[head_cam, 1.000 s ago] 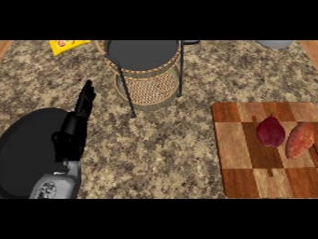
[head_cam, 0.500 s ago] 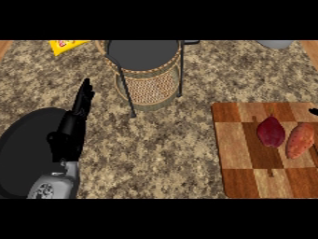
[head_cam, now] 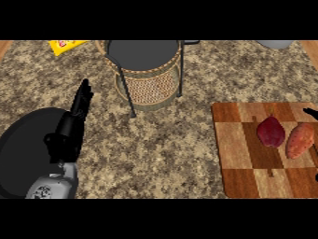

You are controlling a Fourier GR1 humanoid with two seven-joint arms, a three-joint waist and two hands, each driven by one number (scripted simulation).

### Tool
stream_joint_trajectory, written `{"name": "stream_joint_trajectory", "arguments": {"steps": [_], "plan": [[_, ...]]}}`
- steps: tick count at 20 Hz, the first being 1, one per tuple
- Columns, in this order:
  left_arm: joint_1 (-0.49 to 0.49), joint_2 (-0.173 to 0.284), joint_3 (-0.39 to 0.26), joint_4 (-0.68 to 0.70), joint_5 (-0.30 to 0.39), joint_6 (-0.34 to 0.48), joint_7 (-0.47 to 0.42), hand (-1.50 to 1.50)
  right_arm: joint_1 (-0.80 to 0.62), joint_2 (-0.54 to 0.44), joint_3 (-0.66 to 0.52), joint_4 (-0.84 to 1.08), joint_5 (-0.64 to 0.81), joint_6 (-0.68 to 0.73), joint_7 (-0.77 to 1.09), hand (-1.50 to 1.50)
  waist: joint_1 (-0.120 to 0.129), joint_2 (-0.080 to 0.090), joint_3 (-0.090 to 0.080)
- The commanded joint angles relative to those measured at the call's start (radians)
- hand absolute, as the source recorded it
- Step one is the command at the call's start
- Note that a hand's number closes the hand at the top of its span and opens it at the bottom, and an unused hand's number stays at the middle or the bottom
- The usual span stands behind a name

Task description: Pick the sweet potato from the cutting board and place it in the tiered basket

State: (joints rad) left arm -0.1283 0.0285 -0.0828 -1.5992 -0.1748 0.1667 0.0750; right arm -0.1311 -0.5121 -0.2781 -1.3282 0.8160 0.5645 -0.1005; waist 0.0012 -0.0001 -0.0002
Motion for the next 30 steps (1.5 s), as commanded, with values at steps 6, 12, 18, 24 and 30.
{"name": "stream_joint_trajectory", "arguments": {"steps": [6, 12, 18, 24, 30], "plan": [[-0.027, -0.017, 0.009, 0.025, -0.015, 0.004, -0.003, 0.00, -0.013, 0.054, 0.016, 0.063, 0.013, -0.065, -0.021, -1.50, -0.001, 0.000, 0.000], [-0.023, 0.009, 0.046, 0.061, 0.029, -0.043, -0.058, 0.00, -0.042, 0.100, -0.004, 0.076, 0.013, -0.167, 0.002, 1.50, -0.001, 0.000, 0.000], [-0.044, -0.014, 0.027, 0.069, -0.016, -0.001, -0.026, 0.00, -0.068, 0.081, 0.064, 0.157, 0.146, -0.372, -0.099, 1.50, 0.002, 0.001, 0.000], [-0.029, -0.017, 0.008, 0.036, -0.003, -0.026, -0.011, 0.00, -0.067, 0.293, 0.385, -0.041, 0.376, -0.365, 0.110, 1.50, 0.030, -0.004, -0.005], [-0.051, -0.018, -0.008, 0.061, 0.000, -0.049, -0.023, 0.00, -0.171, 0.471, 0.701, -0.089, 0.611, -0.203, 0.324, 1.50, 0.087, -0.001, -0.010]]}}
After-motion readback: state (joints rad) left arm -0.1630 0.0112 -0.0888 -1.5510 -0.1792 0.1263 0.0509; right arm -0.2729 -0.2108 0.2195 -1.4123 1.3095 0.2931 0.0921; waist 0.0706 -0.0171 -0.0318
